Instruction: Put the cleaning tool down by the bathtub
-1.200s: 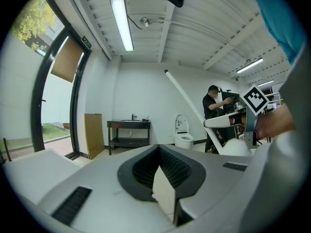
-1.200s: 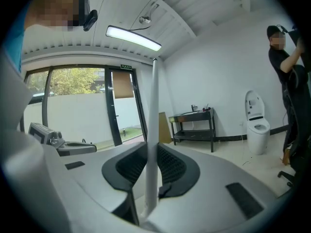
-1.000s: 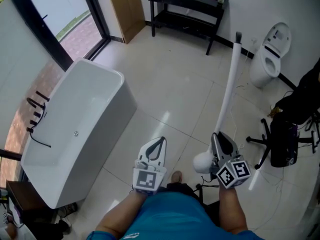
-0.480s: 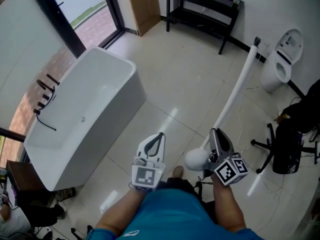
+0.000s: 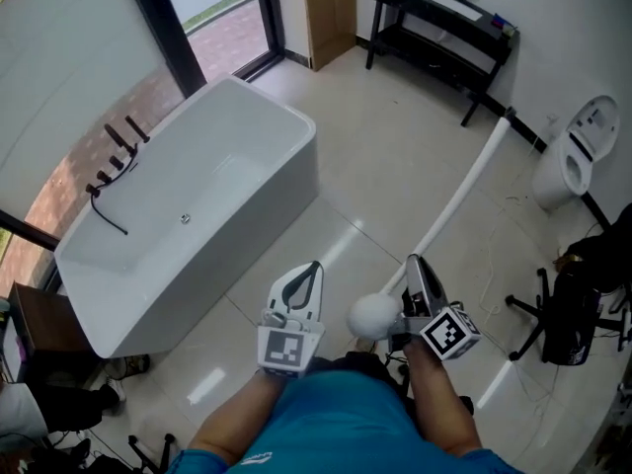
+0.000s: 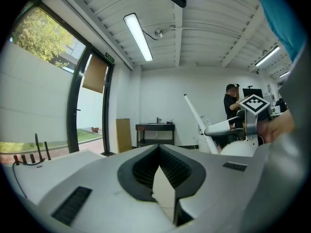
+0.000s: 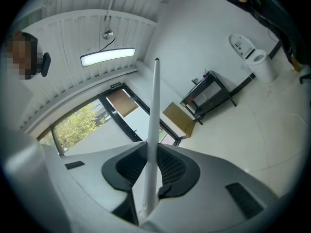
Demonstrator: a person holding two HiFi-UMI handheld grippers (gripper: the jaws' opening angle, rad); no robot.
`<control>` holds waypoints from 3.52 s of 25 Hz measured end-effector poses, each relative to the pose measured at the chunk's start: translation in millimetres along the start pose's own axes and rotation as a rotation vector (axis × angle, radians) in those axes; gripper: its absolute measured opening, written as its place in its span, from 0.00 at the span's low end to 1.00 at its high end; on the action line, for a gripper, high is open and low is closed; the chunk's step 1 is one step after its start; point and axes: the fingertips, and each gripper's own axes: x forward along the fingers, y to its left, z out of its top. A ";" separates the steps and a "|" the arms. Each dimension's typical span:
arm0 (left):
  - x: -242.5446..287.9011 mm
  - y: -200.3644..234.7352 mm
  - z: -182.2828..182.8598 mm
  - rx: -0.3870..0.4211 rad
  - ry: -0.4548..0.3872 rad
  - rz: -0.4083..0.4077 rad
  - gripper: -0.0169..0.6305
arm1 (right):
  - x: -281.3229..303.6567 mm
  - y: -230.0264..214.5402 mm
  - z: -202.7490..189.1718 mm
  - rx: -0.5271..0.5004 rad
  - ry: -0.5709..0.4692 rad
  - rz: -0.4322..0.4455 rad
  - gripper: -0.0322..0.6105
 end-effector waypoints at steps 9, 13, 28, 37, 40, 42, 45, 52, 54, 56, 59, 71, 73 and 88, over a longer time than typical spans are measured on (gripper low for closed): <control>-101.7 163.4 -18.1 -0.012 0.003 0.173 0.02 | 79.9 87.6 -135.1 0.154 0.095 0.004 0.19; -144.9 209.9 -33.1 -0.022 0.014 0.263 0.02 | 106.3 109.6 -186.1 0.234 0.141 -0.008 0.19; -220.8 294.3 -76.8 -0.065 0.180 0.613 0.02 | 204.8 101.9 -352.0 0.436 0.431 -0.081 0.19; -318.3 346.4 -121.8 -0.111 0.194 0.679 0.02 | 190.2 145.1 -478.7 0.503 0.481 -0.195 0.19; -355.9 364.3 -142.6 -0.109 0.197 0.663 0.02 | 179.9 155.3 -530.6 0.518 0.469 -0.235 0.19; -377.0 376.3 -161.1 -0.117 0.207 0.663 0.02 | 172.4 154.5 -569.1 0.521 0.483 -0.273 0.19; -395.4 393.9 -194.9 -0.142 0.235 0.675 0.02 | 169.5 148.6 -620.2 0.530 0.508 -0.326 0.19; -375.3 429.6 -289.1 -0.204 0.281 0.687 0.02 | 211.0 100.3 -728.4 0.510 0.563 -0.403 0.19; -363.5 435.5 -318.2 -0.211 0.302 0.673 0.02 | 221.1 77.9 -755.5 0.506 0.566 -0.435 0.19; -354.5 445.6 -348.4 -0.230 0.322 0.671 0.02 | 231.6 57.4 -782.3 0.496 0.566 -0.462 0.19; -344.4 462.9 -395.9 -0.246 0.337 0.678 0.02 | 244.2 29.3 -822.0 0.482 0.573 -0.494 0.19; -332.2 479.8 -478.9 -0.299 0.345 0.693 0.02 | 279.8 -28.8 -915.5 0.476 0.623 -0.548 0.20; -327.9 473.5 -494.7 -0.310 0.365 0.671 0.02 | 281.7 -42.3 -928.9 0.461 0.631 -0.561 0.20; -272.7 506.9 -694.7 -0.277 0.476 0.617 0.02 | 322.3 -147.9 -1046.0 0.405 0.638 -0.566 0.20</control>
